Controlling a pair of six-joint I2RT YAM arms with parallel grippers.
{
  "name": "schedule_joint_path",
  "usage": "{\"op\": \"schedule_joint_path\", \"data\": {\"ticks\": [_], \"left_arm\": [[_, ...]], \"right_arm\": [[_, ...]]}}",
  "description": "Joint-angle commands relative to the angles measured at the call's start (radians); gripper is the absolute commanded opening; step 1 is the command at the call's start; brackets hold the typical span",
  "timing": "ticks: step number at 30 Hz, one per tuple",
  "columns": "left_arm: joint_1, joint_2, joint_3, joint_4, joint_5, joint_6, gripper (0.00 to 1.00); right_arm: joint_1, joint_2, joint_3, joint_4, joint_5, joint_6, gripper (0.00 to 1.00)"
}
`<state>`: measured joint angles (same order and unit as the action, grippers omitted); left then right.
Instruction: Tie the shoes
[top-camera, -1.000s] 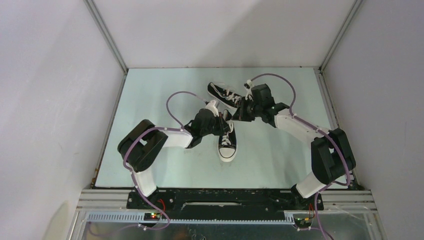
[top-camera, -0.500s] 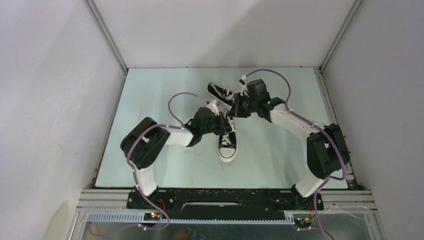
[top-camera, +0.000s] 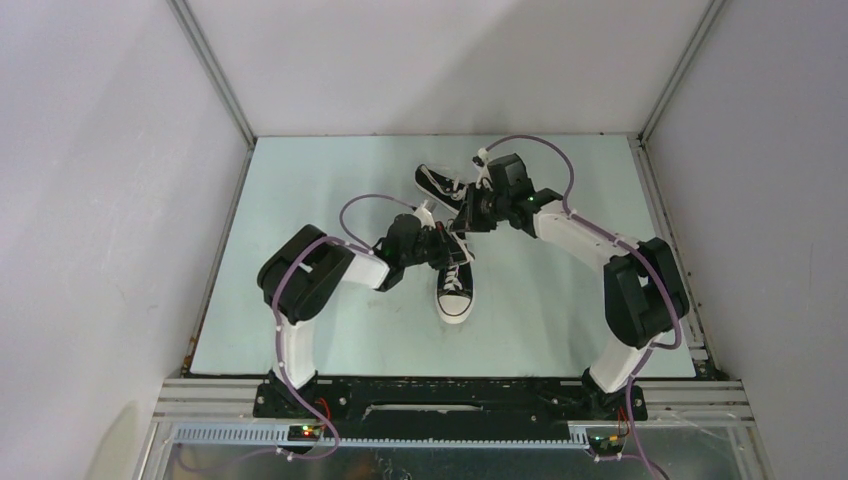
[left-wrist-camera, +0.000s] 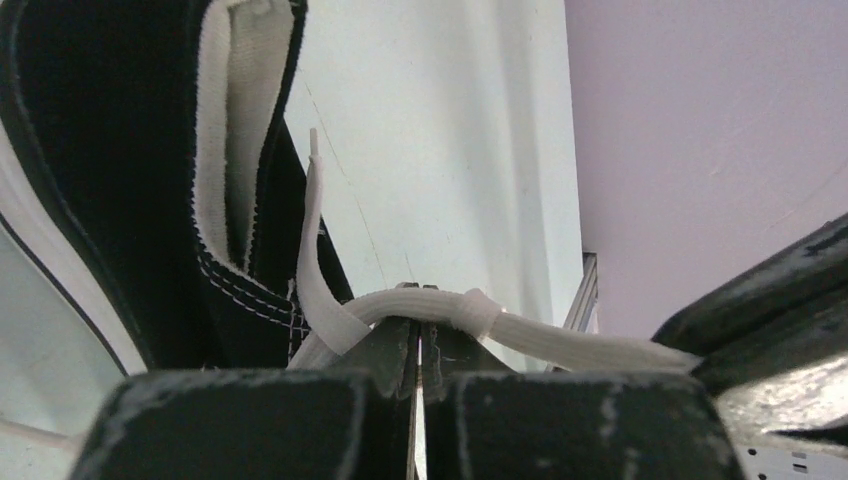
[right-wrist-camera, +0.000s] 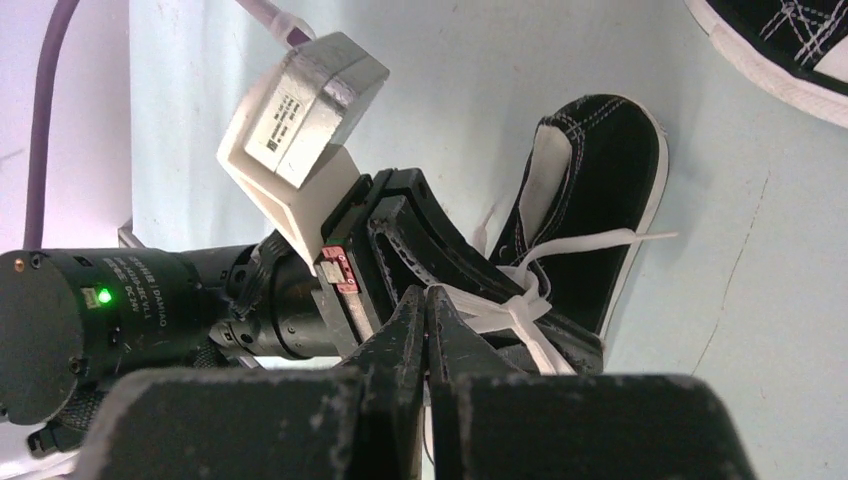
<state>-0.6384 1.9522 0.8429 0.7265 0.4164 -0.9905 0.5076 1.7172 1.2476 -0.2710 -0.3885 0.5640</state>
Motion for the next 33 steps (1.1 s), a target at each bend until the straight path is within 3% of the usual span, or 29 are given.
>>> {"op": "schedule_joint_path", "data": {"ticks": [1,8,13,21,28,33], "left_arm": [[0.006,0.022,0.019,0.011,0.027,-0.023,0.0],[0.027,0.023,0.003,0.057,0.059,-0.065,0.0],[0.054,0.037,-0.019,0.123,0.08,-0.125,0.0],[0.066,0.107,-0.02,0.241,0.124,-0.239,0.0],[0.065,0.106,-0.029,0.249,0.125,-0.249,0.0],[0.065,0.107,-0.025,0.242,0.12,-0.247,0.0]], "right_arm": [[0.009,0.031,0.096,0.007,-0.023,-0.007,0.0],[0.001,0.081,0.164,-0.033,-0.008,-0.025,0.0],[-0.008,0.09,0.17,-0.077,0.018,-0.05,0.11],[-0.031,0.094,0.155,-0.071,0.015,-0.062,0.14],[-0.041,0.084,0.155,-0.079,0.017,-0.072,0.37],[-0.051,0.046,0.144,-0.086,0.021,-0.089,0.45]]}}
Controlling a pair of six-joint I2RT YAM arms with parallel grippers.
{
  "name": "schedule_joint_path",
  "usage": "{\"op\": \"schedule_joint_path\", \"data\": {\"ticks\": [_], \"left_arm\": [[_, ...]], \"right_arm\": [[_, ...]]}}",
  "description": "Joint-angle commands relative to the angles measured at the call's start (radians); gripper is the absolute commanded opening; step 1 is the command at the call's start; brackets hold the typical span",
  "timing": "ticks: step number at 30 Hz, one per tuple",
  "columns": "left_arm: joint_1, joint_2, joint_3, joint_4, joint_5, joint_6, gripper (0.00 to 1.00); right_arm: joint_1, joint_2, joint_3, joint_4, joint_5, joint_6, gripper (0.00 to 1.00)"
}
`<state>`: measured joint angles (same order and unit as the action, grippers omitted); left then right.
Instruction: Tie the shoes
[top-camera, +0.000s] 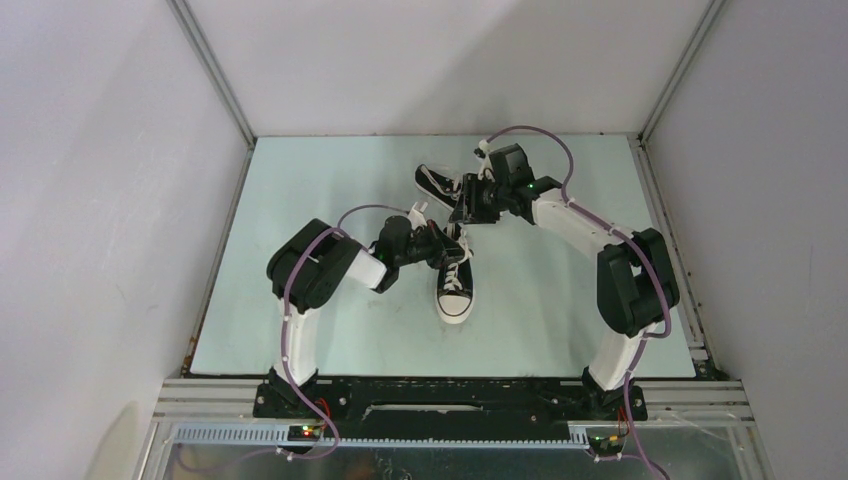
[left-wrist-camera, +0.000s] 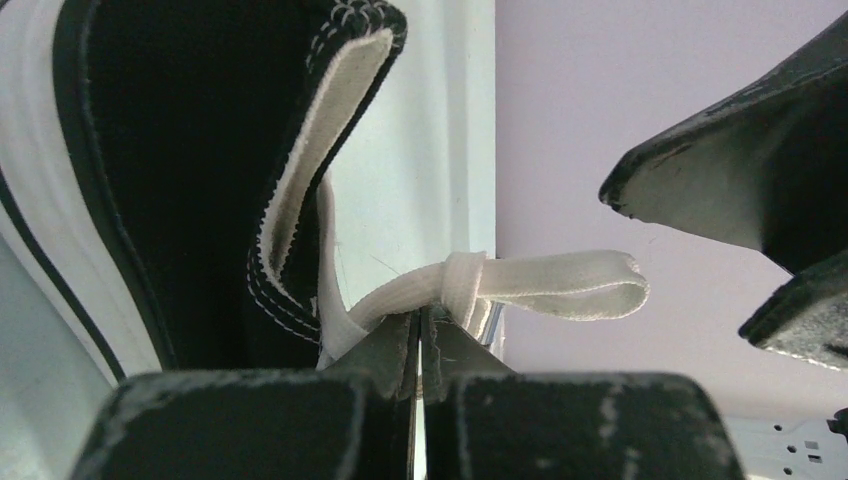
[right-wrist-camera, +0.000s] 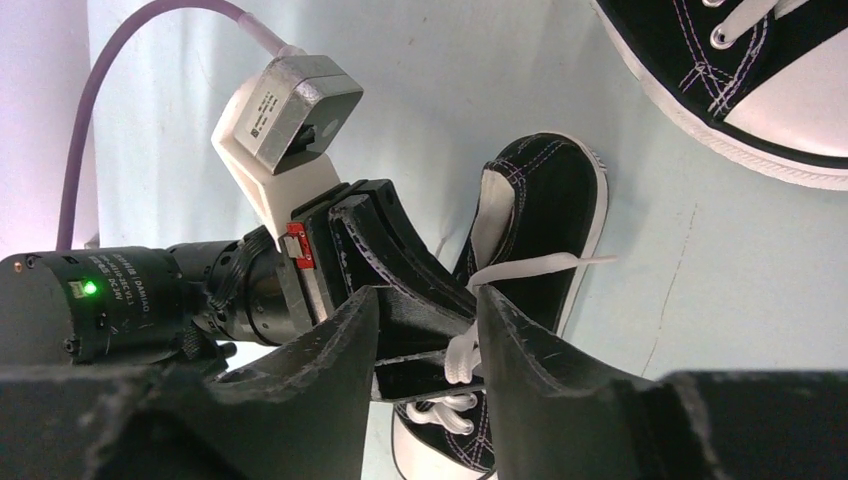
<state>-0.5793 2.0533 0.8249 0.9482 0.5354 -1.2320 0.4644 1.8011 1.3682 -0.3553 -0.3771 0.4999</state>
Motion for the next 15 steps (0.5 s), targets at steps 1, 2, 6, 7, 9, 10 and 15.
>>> {"op": "schedule_joint_path", "data": {"ticks": [1,2,6,7,9,10,15], "left_arm": [[0.006,0.006,-0.007,0.019,-0.002,-0.006,0.0],[0.006,0.007,-0.008,0.018,-0.003,-0.005,0.0],[0.006,0.005,-0.009,0.011,-0.005,-0.004,0.0],[0.007,0.004,-0.009,0.009,-0.007,-0.003,0.0],[0.007,0.004,-0.009,0.001,-0.008,-0.001,0.0],[0.007,0.004,-0.009,-0.003,-0.007,-0.001,0.0],[0.008,0.001,-0.009,-0.005,-0.007,-0.007,0.0]], "right_arm": [[-0.01,-0.056,0.014,-0.003,0.011,-0.029,0.47],[-0.012,-0.067,0.007,0.0,0.017,-0.032,0.48],[-0.026,-0.163,-0.11,0.041,0.037,-0.039,0.48],[-0.033,-0.198,-0.135,0.066,0.039,-0.04,0.48],[-0.047,-0.249,-0.21,0.112,0.045,-0.043,0.46],[-0.052,-0.28,-0.262,0.126,0.048,-0.045,0.44],[-0.056,-0.39,-0.464,0.294,0.1,-0.076,0.44]]}}
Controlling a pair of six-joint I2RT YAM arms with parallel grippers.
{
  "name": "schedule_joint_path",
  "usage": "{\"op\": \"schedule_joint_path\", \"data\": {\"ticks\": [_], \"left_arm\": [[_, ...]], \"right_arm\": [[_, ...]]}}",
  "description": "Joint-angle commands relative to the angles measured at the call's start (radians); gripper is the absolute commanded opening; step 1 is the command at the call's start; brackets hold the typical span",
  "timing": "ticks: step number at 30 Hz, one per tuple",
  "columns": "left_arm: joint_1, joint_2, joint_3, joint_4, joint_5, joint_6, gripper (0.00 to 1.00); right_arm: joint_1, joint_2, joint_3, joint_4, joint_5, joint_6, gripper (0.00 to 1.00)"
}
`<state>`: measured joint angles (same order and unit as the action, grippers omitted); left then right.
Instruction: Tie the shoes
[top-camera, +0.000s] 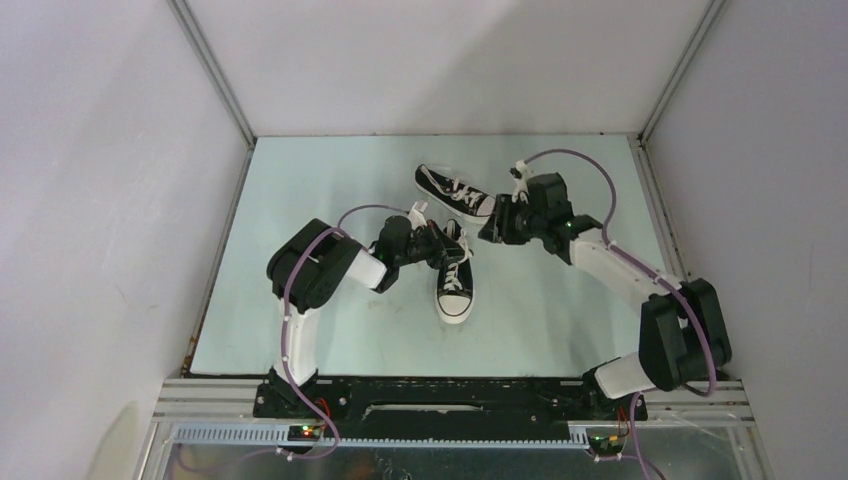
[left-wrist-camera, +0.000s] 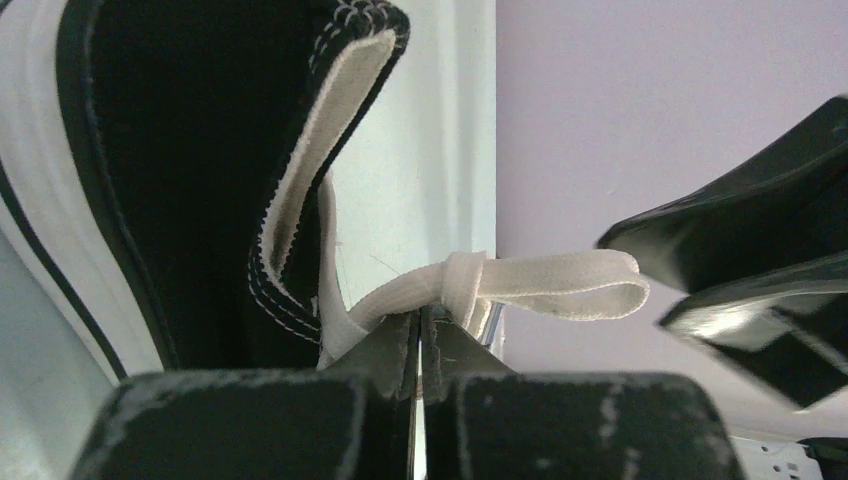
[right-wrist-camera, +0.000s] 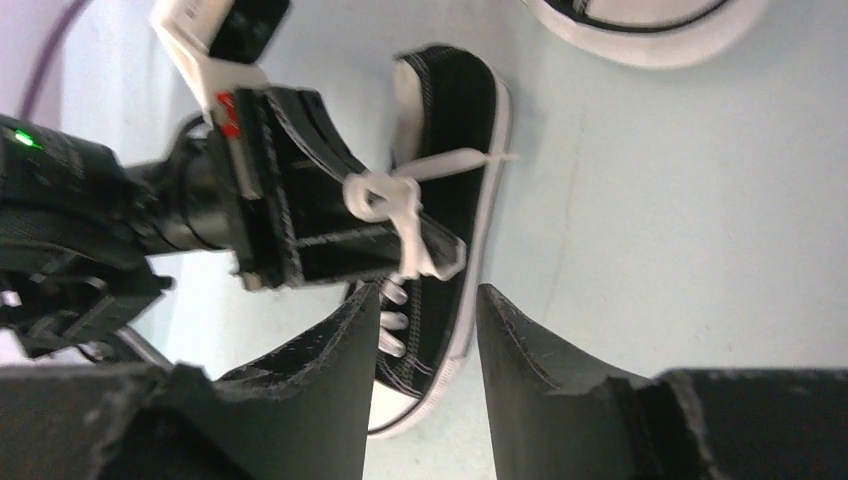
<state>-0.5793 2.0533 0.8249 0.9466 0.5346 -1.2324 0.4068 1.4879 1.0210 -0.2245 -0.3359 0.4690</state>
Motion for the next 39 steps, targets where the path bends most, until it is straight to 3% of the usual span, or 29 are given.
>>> {"op": "schedule_joint_path", "data": {"ticks": [1,4,10,16,29,36,39], "left_arm": [[0.007,-0.001,-0.01,-0.005,-0.008,-0.006,0.0],[0.008,-0.003,-0.01,-0.009,-0.005,-0.008,0.0],[0.006,-0.007,-0.012,-0.008,0.001,-0.018,0.0],[0.006,-0.008,-0.013,-0.004,0.004,-0.019,0.0],[0.007,-0.011,-0.017,-0.003,0.009,-0.021,0.0],[0.006,-0.009,-0.007,-0.026,0.012,-0.013,0.01],[0.006,-0.007,-0.005,-0.027,0.013,-0.013,0.02]], "right_arm": [[0.02,-0.104,-0.172,0.201,0.075,-0.072,0.44],[0.058,-0.115,-0.244,0.273,0.181,-0.132,0.44],[0.108,-0.019,-0.246,0.346,0.196,-0.202,0.43],[0.177,0.031,-0.205,0.331,0.25,-0.246,0.44],[0.19,0.099,-0.139,0.308,0.267,-0.263,0.39],[0.209,0.116,-0.113,0.307,0.26,-0.278,0.3],[0.219,0.121,-0.097,0.3,0.26,-0.286,0.17]]}}
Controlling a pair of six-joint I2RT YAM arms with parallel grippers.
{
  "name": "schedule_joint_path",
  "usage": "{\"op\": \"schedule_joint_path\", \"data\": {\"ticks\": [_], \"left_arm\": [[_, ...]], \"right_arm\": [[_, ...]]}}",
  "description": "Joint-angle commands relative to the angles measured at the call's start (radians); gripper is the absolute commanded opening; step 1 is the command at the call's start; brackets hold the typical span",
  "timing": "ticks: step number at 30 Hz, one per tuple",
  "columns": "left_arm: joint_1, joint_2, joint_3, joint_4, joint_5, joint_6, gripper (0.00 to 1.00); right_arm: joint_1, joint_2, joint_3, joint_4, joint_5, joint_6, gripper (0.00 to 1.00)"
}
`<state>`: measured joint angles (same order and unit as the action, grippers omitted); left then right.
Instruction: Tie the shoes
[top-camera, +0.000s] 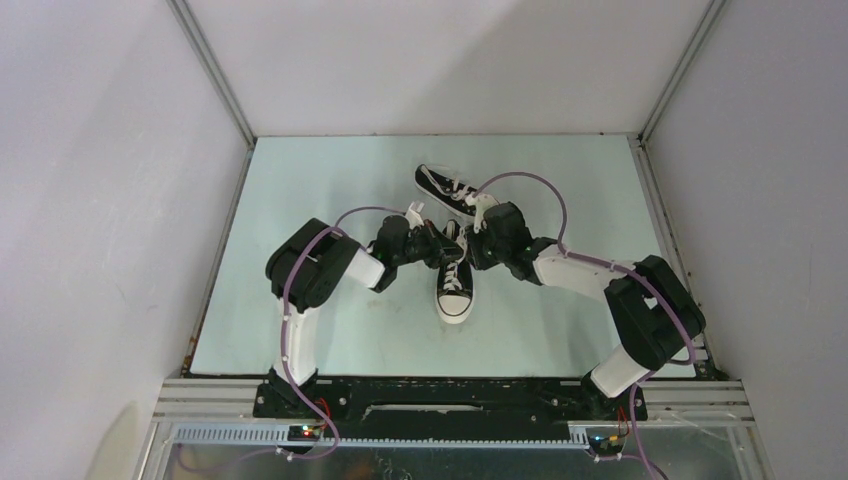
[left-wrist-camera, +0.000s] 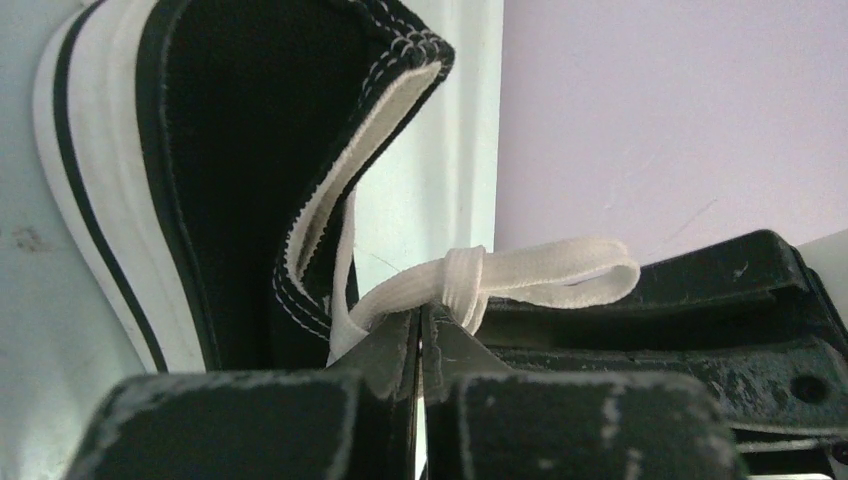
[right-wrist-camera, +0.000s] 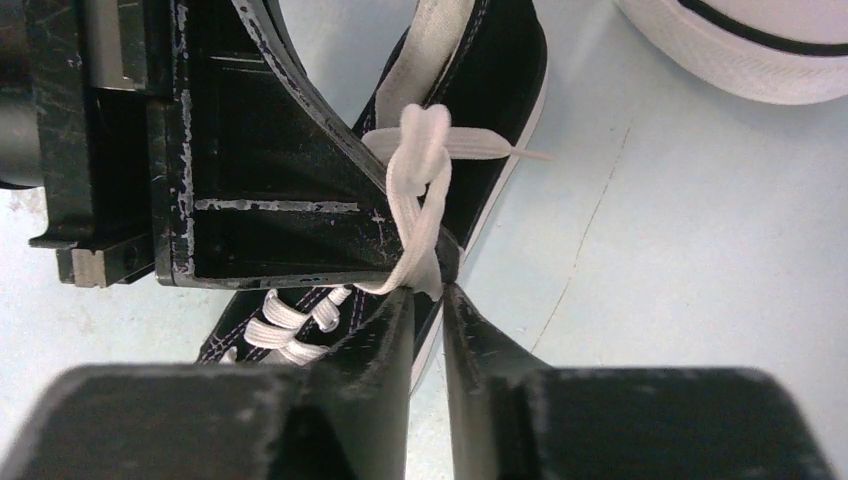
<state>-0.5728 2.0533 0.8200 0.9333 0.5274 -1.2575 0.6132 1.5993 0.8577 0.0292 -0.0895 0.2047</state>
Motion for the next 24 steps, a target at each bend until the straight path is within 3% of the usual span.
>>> {"op": "schedule_joint_path", "data": {"ticks": [1,5,14,24], "left_arm": [[-0.001,-0.006,0.001,-0.014,0.022,0.012,0.03],[0.0,-0.012,-0.002,-0.016,0.02,0.015,0.07],[0.003,-0.06,-0.021,-0.074,-0.002,0.058,0.12],[0.014,-0.126,-0.054,-0.139,-0.021,0.105,0.16]], "right_arm": [[0.014,0.014,0.074,0.043,0.02,-0.021,0.15],[0.017,0.013,0.077,0.035,0.028,-0.011,0.0],[0.015,-0.025,0.076,-0.024,0.135,0.006,0.0],[0.006,-0.043,0.064,-0.059,0.152,0.016,0.0]]}}
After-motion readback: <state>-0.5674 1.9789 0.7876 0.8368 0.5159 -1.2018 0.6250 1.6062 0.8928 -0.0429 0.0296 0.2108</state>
